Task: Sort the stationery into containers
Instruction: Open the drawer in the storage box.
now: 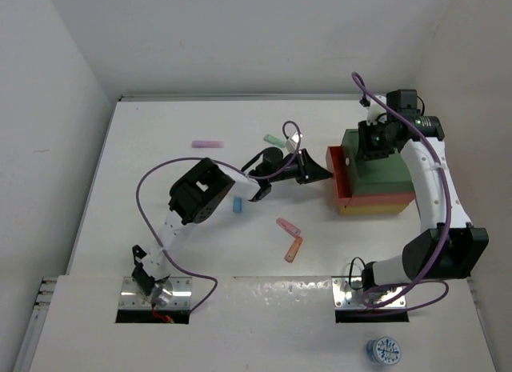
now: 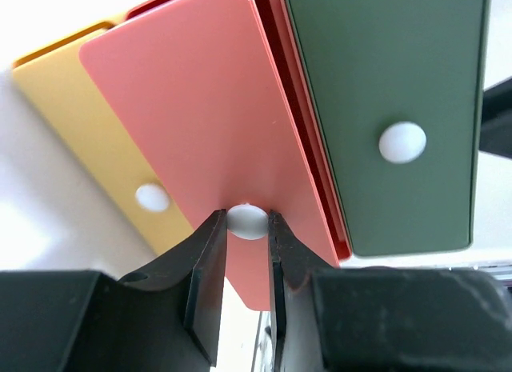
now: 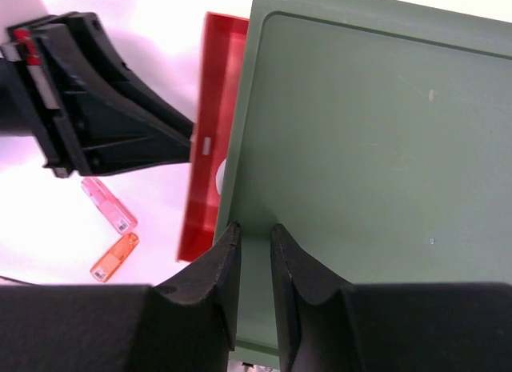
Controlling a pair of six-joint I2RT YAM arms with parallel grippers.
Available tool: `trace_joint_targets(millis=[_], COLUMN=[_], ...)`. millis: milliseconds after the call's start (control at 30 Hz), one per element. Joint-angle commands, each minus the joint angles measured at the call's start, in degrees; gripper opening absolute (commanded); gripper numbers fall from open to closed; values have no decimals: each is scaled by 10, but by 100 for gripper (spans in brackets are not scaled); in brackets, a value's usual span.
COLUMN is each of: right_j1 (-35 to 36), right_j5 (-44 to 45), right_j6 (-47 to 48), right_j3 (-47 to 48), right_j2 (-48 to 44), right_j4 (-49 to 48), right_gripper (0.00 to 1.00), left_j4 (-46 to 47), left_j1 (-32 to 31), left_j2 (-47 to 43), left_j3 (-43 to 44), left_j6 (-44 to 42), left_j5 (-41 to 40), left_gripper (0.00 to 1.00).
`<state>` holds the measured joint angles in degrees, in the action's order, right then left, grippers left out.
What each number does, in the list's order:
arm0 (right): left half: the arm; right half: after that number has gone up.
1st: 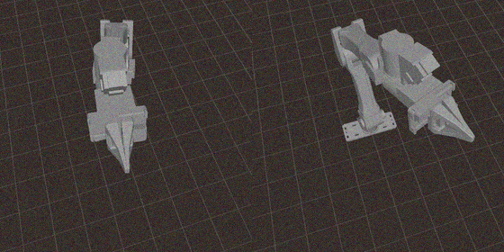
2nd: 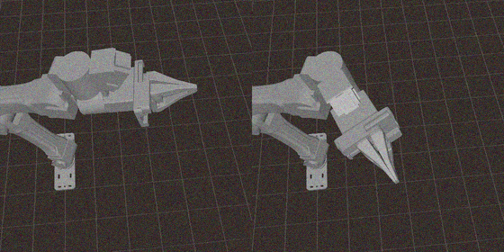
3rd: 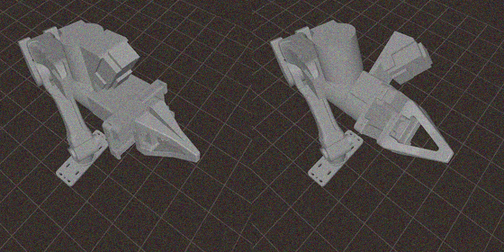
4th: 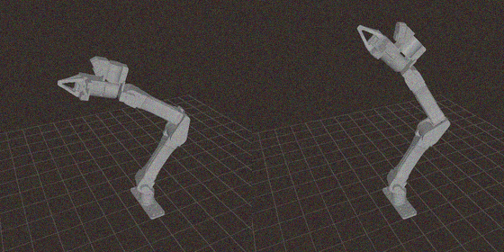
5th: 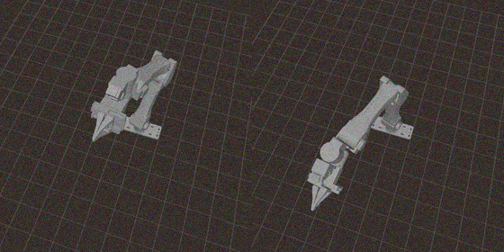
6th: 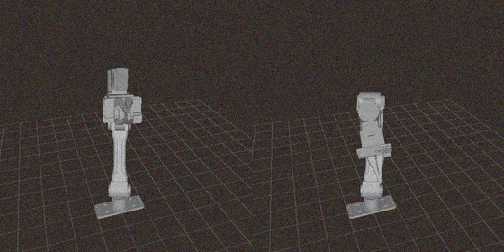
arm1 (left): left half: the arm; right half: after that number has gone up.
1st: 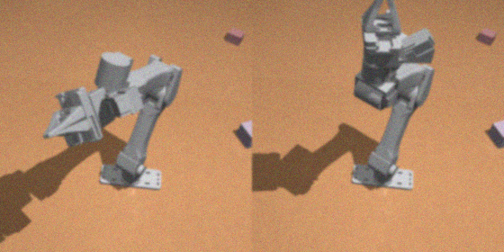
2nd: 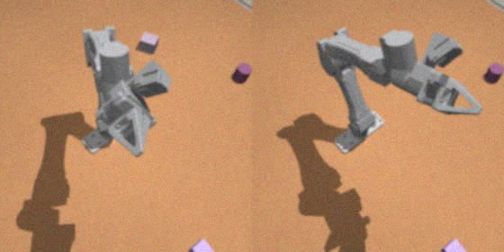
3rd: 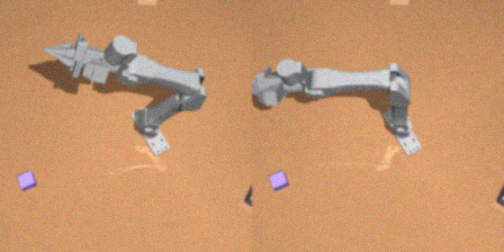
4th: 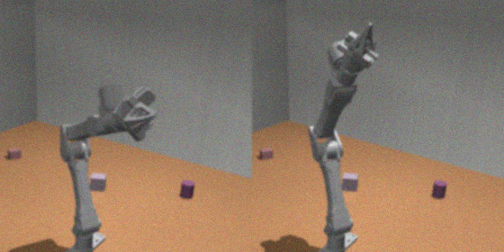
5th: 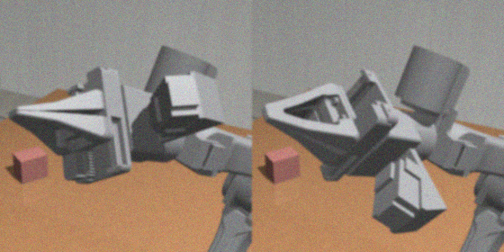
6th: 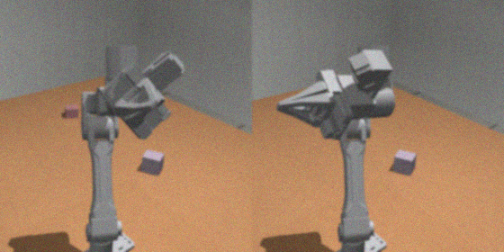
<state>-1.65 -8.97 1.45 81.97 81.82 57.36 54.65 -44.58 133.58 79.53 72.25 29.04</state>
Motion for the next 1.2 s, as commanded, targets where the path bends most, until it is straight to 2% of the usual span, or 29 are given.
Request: trace_joint_targets(millis=[0, 267, 733, 800, 833, 933, 1033, 1100, 1133, 1167], right_j1=[-8, -10, -10, -12, -11, -11, -11, -11, -11, -11], right_j5=[12, 12, 15, 13, 12, 13, 14, 13, 12, 12], right_j6=[5, 1, 0, -1, -2, -3, -3, -2, -2, -4], right_j3=[-25, -26, -19, -19, -17, -14, -9, -2, 0, 8], right_j2=[15, 16, 11, 11, 12, 11, 11, 11, 9, 9], right_j4=[58, 53, 53, 52, 52, 54, 57, 58, 59, 60], right_gripper=[22, 25, 30, 34, 39, 47, 49, 49, 49, 49], left_j4=[-5, -34, -64, -70, -70, -81, -108, -111, -112, -115], left_j1=[20, 46, 65, 66, 66, 66, 70, 77, 84, 87], left_j2=[-41, -92, -123, -123, -120, -120, -126, -129, -135, -140], left_j3=[-34, -106, -133, -129, -126, -117, -105, -102, -104, -106], left_j6=[-39, -83, -120, -123, -123, -129, -144, -146, -146, -149], left_j5=[15, 18, 23, 28, 36, 39, 39, 44, 44, 44], left_gripper=[0, 0, 0, 15, 31, 51, 62, 63, 69, 70])
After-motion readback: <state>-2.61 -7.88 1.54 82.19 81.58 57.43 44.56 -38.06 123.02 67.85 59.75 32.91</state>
